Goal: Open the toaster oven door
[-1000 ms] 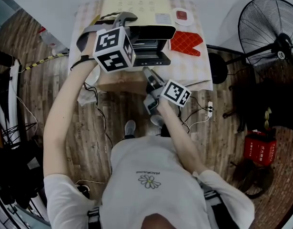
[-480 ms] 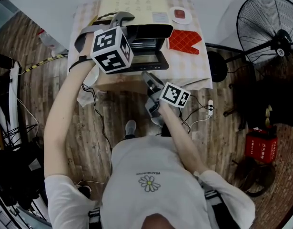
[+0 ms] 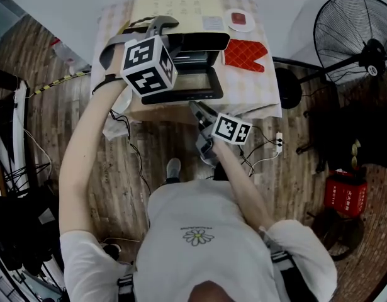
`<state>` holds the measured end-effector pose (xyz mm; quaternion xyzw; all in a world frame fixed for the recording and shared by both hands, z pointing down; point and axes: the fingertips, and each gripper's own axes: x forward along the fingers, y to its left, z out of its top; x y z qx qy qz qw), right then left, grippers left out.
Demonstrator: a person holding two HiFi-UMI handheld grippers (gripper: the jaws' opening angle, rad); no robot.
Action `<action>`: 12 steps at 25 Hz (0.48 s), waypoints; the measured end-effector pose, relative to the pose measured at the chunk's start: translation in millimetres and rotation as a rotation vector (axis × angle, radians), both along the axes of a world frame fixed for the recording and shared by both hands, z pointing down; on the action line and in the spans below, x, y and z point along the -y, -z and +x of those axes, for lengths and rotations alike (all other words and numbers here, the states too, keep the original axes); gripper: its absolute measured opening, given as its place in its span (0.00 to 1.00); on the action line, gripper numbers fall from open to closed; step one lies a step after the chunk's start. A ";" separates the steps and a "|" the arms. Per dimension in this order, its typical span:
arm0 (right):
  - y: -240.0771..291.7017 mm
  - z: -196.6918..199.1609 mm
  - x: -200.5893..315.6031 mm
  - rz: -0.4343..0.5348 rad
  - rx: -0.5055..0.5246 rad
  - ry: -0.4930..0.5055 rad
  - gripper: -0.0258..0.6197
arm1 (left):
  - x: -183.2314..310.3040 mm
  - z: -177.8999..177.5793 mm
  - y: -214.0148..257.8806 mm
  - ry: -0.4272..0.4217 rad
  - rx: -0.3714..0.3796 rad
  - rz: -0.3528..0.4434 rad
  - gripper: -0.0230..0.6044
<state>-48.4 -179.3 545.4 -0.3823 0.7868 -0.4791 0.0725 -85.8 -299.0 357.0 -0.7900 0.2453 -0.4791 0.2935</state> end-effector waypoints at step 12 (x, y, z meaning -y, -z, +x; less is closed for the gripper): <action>-34.8 2.7 -12.5 0.039 -0.094 0.031 0.17 | 1.5 0.8 -0.5 0.000 -0.007 0.001 0.38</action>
